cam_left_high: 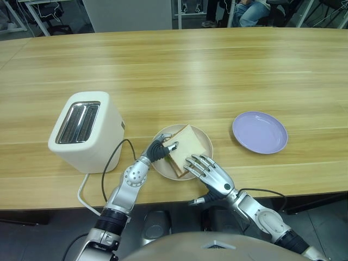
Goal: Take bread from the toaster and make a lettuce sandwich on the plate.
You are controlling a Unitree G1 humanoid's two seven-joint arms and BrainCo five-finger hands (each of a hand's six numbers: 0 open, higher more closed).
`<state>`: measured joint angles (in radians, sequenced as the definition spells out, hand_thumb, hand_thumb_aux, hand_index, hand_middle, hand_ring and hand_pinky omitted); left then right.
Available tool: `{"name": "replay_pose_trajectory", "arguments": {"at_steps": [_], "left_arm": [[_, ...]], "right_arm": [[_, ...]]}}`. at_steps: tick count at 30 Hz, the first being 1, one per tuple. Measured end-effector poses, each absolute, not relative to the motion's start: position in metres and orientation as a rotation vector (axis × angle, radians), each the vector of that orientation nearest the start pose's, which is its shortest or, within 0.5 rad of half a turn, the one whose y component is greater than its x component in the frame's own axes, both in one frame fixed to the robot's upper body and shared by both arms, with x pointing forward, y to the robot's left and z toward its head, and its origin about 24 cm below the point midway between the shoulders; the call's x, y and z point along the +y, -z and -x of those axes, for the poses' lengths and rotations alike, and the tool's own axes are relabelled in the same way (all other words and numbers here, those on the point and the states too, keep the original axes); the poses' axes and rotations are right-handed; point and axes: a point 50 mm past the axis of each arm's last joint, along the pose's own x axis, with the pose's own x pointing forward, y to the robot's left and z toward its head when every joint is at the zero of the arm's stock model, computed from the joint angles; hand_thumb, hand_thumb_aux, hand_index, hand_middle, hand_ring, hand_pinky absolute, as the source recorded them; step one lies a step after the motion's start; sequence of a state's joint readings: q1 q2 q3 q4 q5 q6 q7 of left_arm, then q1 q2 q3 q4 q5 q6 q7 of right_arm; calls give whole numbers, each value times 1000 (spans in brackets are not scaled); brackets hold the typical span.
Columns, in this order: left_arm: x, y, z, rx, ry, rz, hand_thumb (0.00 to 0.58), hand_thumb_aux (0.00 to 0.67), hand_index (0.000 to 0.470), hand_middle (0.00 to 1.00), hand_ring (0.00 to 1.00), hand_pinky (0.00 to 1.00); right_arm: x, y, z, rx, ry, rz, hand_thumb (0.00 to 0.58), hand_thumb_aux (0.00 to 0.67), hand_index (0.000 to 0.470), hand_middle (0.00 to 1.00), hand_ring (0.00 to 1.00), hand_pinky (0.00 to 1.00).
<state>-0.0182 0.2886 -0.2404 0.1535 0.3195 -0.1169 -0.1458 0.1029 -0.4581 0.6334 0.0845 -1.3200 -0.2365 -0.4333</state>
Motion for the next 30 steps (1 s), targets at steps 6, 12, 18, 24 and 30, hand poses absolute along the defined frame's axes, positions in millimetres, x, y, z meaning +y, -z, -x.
{"name": "replay_pose_trajectory", "arguments": {"at_steps": [6,12,18,24,30], "left_arm": [[149,-4,-246,97,414,-699,580,670,460,1000,1000,1000],[144,0,-246,96,434,-761,580,670,460,1000,1000,1000],[149,4,-248,114,414,-858,564,557,382,878,878,878],[164,-21,-252,-21,265,-1102,0,0,0,0,0,0],[189,-122,-258,-465,-141,-1145,0,0,0,0,0,0]], "right_arm": [[-92,6,-174,-622,-656,1490,0,0,0,0,0,0],[-86,-2,-187,-654,-659,1506,0,0,0,0,0,0],[-78,9,-202,-583,-745,1512,0,0,0,0,0,0],[-76,6,-214,-470,-875,1515,0,0,0,0,0,0],[-81,8,-216,-399,-921,1530,0,0,0,0,0,0]]}}
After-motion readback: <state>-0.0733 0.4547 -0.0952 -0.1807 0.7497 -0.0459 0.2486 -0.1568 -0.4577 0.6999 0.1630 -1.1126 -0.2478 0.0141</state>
